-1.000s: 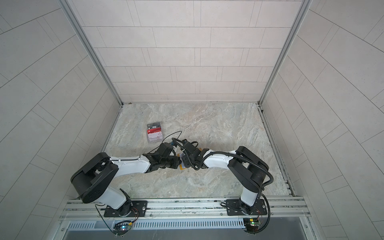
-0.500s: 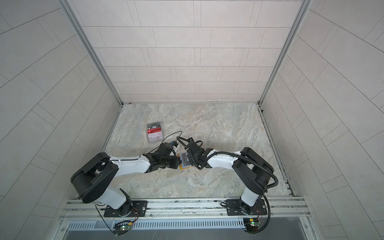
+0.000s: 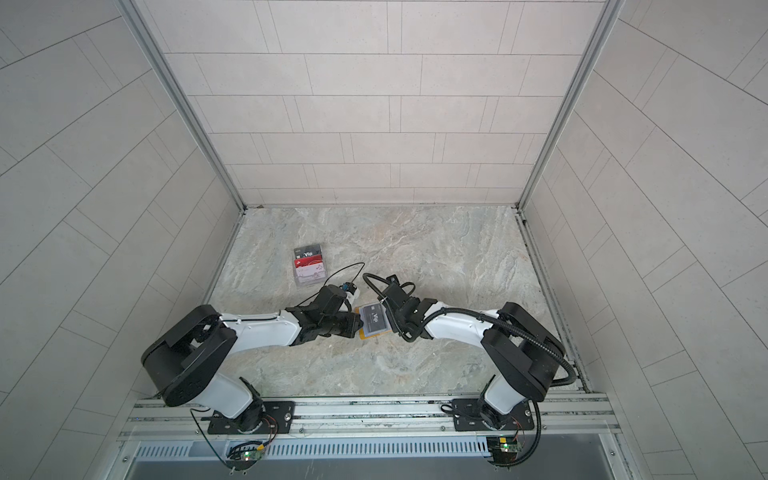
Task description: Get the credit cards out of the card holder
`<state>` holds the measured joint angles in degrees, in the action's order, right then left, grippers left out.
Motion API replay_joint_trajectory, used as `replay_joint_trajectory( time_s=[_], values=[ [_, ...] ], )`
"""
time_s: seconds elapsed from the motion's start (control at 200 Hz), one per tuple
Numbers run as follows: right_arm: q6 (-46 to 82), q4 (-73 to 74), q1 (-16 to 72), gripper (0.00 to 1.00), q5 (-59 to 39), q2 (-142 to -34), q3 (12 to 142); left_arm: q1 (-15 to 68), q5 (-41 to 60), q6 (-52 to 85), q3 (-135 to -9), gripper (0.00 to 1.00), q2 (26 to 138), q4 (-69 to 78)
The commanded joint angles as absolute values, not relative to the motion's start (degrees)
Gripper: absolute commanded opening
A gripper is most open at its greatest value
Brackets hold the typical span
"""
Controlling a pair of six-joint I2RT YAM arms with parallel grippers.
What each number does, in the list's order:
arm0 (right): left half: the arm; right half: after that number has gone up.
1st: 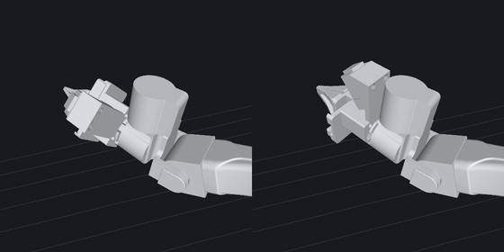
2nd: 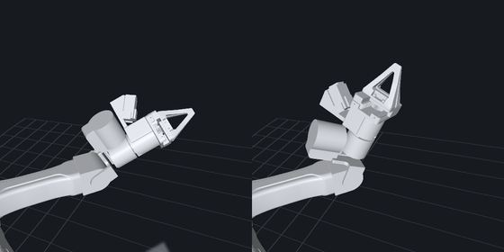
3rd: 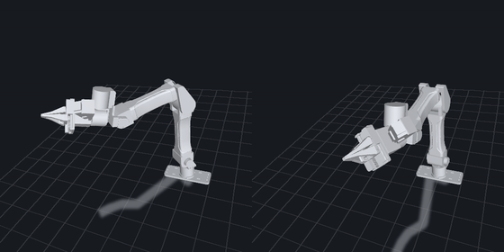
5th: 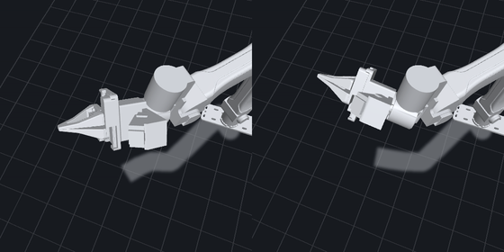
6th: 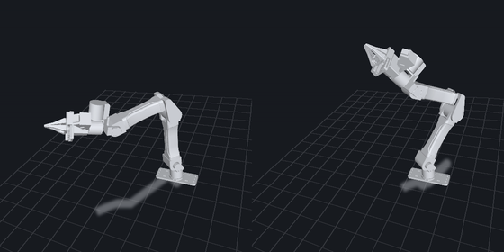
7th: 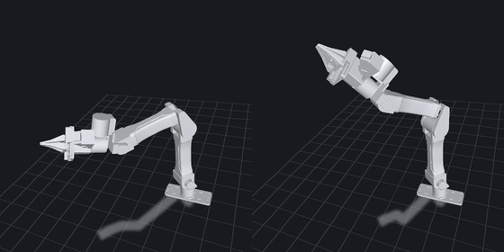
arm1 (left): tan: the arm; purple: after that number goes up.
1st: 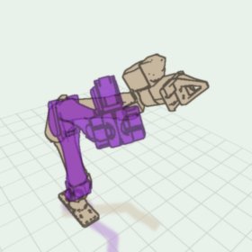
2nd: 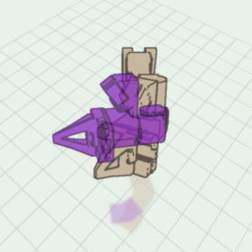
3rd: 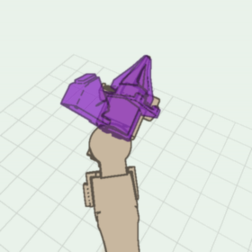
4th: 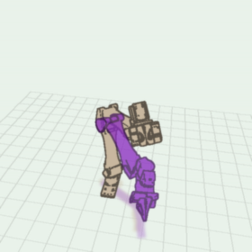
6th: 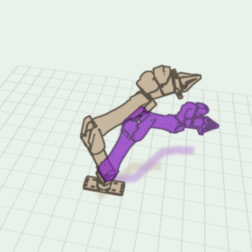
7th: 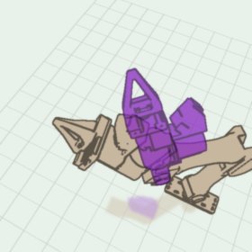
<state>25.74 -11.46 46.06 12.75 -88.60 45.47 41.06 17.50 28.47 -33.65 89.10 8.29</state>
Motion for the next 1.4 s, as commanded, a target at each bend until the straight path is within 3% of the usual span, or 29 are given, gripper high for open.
replay_joint_trajectory(
  time_s=[0.0, 0.28, 0.771, 1.016, 1.392],
  values=[
    [27.37, -14.87, 45.79, 0.52, 17.88, -85.59, 45.8, 41.39, 17.75, 27.59, -33.31, 0.0, 90.7, 2.72],
    [27.01, -21.8, 45.79, 0.5, 21.91, -80.88, 48.73, 41.34, 18.2, 27.23, -33.54, 0.0, 90.75, 3.21],
    [28.51, -14.07, 37.18, 0.42, -22.71, -88.47, 51.65, 41.35, 18.09, 25.95, -34.78, 0.0, 92.05, 2.47],
    [30.62, -8.42, 34.73, 0.42, -30.92, -93.87, 50.33, 41.35, 17.05, 25.08, -35.39, 0.0, 92.63, 1.23],
    [32.59, -4.71, 33.13, 0.39, -33.82, -98.76, 48.84, 41.35, 16.31, 25.31, -35.01, 0.0, 94.13, 1.76]
  ],
)
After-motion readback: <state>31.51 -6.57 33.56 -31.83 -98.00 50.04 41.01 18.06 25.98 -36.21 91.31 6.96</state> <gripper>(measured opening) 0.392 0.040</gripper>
